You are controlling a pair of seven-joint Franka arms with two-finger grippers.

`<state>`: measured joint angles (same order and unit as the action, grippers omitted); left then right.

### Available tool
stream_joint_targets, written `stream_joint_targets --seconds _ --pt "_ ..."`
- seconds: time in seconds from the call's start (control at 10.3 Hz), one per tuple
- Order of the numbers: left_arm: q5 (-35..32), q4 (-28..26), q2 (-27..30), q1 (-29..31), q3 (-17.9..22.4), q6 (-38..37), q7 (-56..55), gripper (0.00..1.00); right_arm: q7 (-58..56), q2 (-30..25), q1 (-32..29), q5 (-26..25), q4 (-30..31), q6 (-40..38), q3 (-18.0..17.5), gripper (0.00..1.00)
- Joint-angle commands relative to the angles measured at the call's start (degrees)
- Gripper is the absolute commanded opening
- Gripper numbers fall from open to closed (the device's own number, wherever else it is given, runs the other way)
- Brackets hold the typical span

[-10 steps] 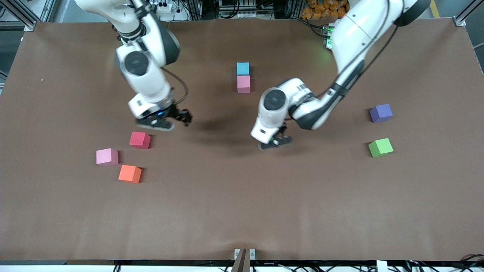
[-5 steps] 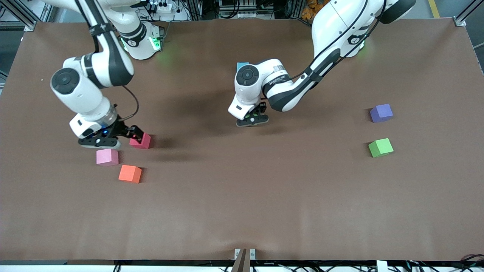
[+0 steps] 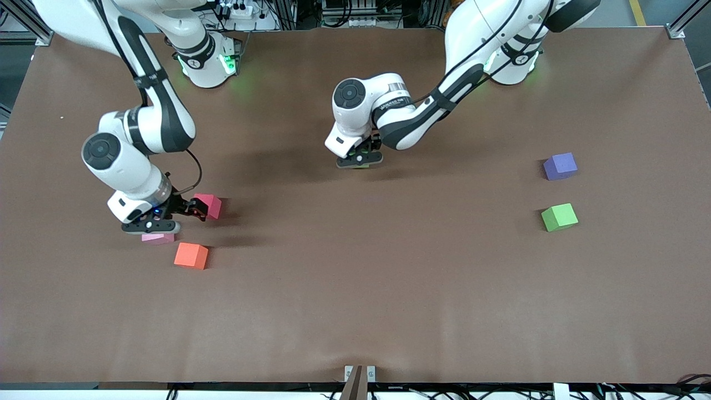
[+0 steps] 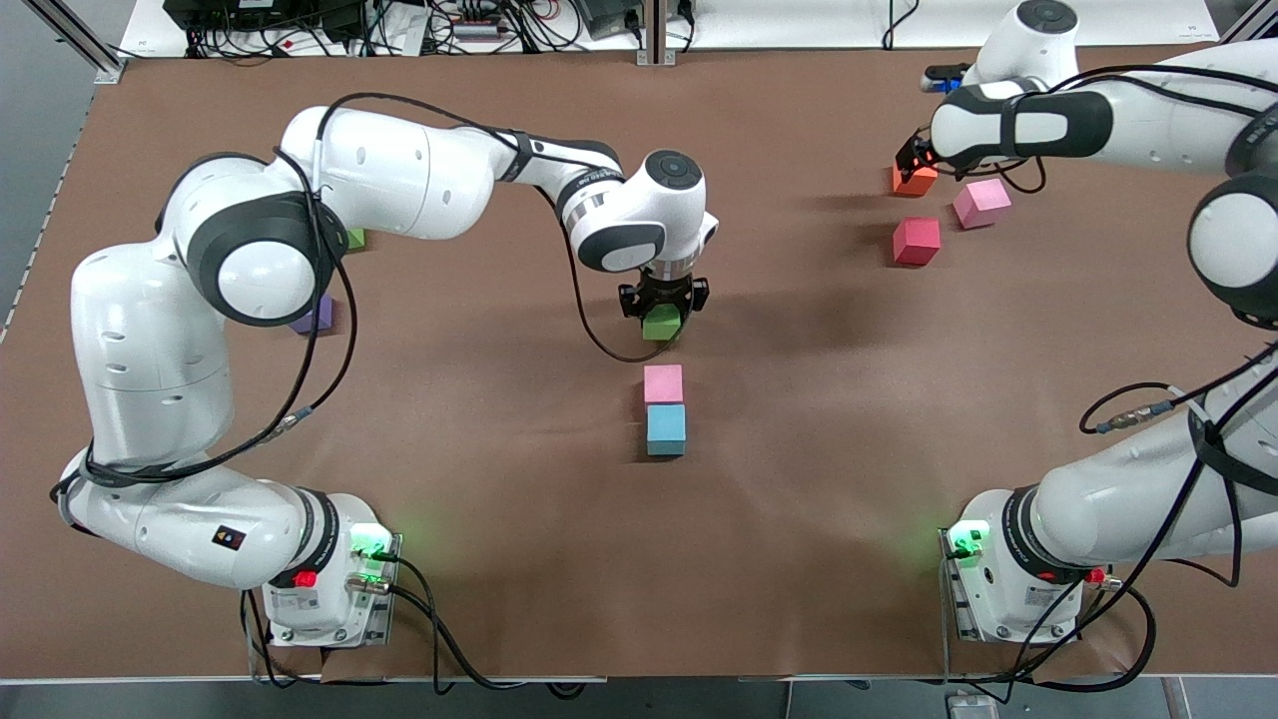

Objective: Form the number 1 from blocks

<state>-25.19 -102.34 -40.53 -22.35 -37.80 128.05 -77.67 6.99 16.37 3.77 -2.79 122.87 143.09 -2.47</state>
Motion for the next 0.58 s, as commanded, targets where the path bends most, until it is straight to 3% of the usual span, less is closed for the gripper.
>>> stream_joint_targets --seconds 0.0,0.49 --pt "-0.12 -1.54 0.63 -0.85 -0.08 -0.43 -1.17 0.00 -1.10 1.64 -1.48 -0.29 -0.79 -0.09 -0.26 1.00" --pt "-0.12 -2.78 0.28 -2.26 -0.08 -0.17 -1.17 0.00 -0.93 2.17 -1.05 3.32 3.95 -0.44 -0.26 1.00"
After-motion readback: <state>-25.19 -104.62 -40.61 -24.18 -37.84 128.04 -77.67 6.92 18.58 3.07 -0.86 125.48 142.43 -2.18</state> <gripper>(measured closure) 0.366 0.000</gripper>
